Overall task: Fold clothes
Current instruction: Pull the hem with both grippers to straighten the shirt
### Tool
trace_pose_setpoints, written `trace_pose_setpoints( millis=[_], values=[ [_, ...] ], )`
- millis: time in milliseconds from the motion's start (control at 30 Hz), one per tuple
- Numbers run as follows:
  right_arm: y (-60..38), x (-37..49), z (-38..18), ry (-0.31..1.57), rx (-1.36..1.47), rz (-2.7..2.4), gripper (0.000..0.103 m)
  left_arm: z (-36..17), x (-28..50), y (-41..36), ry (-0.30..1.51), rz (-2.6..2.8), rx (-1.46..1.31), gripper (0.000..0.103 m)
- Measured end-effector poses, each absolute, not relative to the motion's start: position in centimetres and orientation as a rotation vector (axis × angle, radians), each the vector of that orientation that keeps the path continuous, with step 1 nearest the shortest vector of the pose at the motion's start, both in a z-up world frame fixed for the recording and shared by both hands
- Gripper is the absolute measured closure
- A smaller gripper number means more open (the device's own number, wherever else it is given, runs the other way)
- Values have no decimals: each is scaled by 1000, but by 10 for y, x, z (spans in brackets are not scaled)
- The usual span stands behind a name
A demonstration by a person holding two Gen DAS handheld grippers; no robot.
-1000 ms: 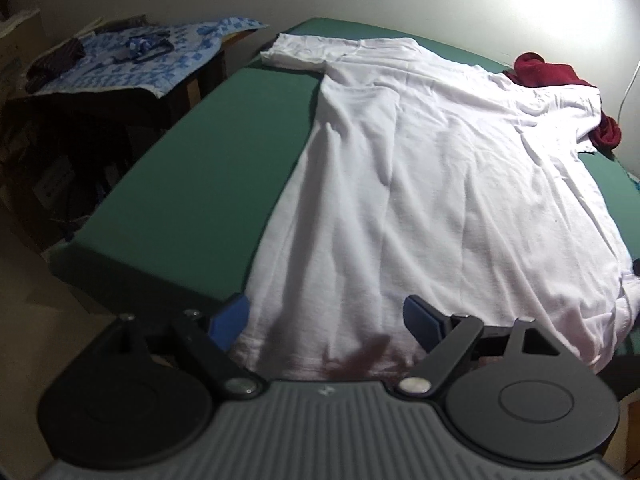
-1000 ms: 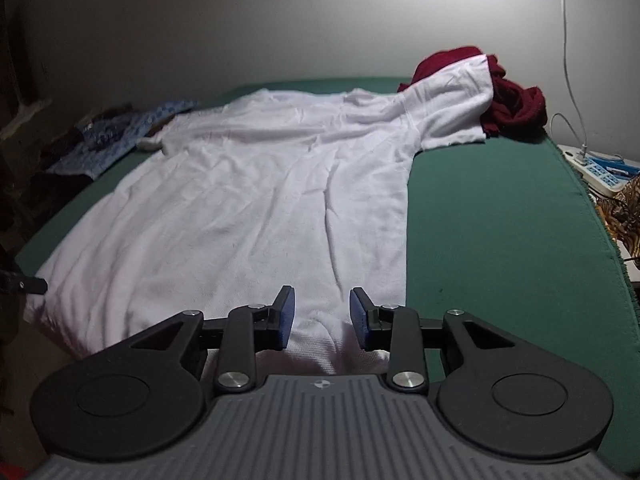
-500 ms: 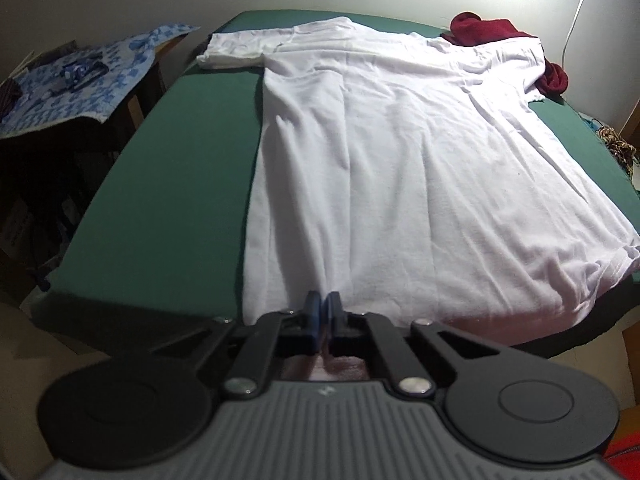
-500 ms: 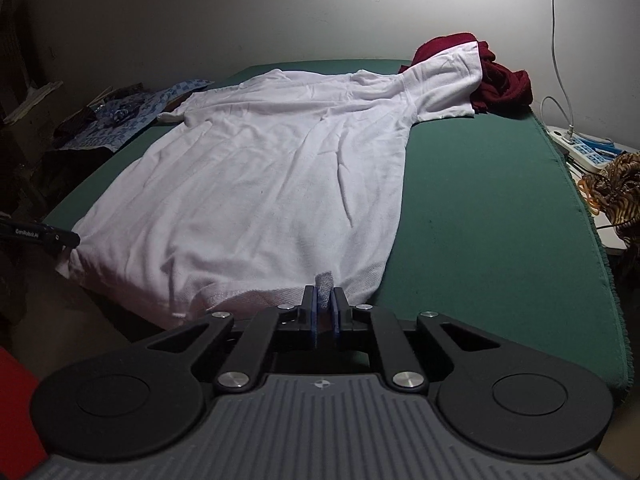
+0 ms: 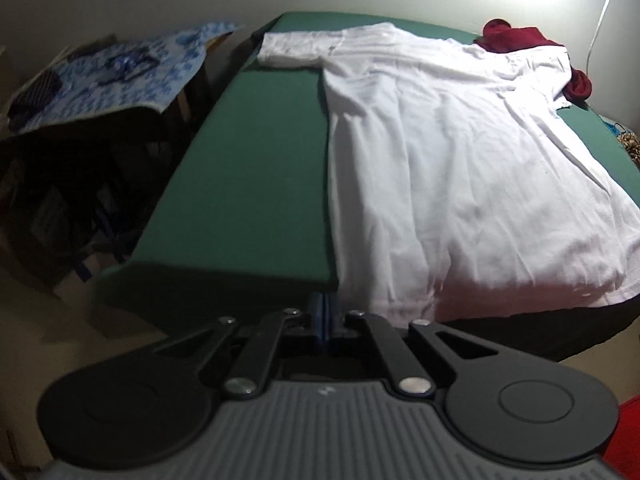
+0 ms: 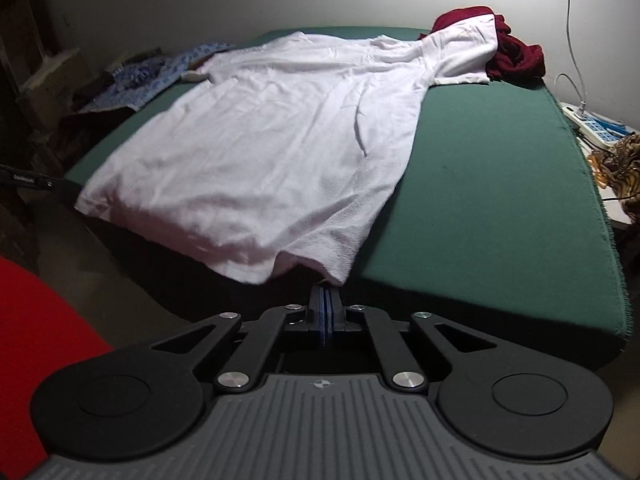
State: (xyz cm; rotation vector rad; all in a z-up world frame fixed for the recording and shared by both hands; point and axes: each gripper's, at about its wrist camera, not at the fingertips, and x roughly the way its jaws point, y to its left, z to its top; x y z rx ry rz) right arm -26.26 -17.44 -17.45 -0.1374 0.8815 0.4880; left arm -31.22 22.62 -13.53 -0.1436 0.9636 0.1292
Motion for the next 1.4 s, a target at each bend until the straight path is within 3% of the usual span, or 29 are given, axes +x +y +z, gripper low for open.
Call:
trace_pose_setpoints(
  millis=[33, 100, 133, 200, 300, 367, 467, 700, 733, 800, 1000, 1133, 1400],
  values=[
    [-176, -263, -179, 902, -162, 477, 99, -140, -314, 224, 966, 129, -155, 95],
    [-178, -264, -181, 904, -167, 474, 94, -150, -317, 220, 973, 129, -177, 67],
    [-179, -264, -182, 901, -166, 474, 93, -154, -316, 220, 973, 134, -199, 62],
    [-177, -266, -179, 856, -202, 479, 90, -160, -312, 219, 983, 140, -245, 58],
    [-172, -272, -174, 772, -273, 488, 75, -162, -310, 211, 988, 145, -238, 57],
    [-172, -275, -175, 759, -304, 502, 73, -161, -315, 193, 958, 189, -77, 54],
    [-176, -280, -182, 776, -321, 499, 72, -162, -316, 174, 921, 227, 74, 61],
    [-163, -284, -191, 740, -357, 534, 66, -168, -310, 140, 852, 269, 277, 63],
    [-162, -285, -191, 734, -361, 539, 66, -169, -310, 140, 849, 282, 309, 67],
    [-161, -285, -191, 724, -352, 539, 64, -168, -311, 141, 837, 304, 348, 98],
    [-163, -286, -189, 684, -337, 511, 64, -143, -315, 139, 748, 299, 348, 100],
    [-162, -288, -190, 655, -350, 491, 65, -155, -307, 135, 770, 323, 410, 100],
    [-157, -291, -204, 635, -450, 444, 67, -134, -300, 151, 739, 355, 269, 99]
  ],
)
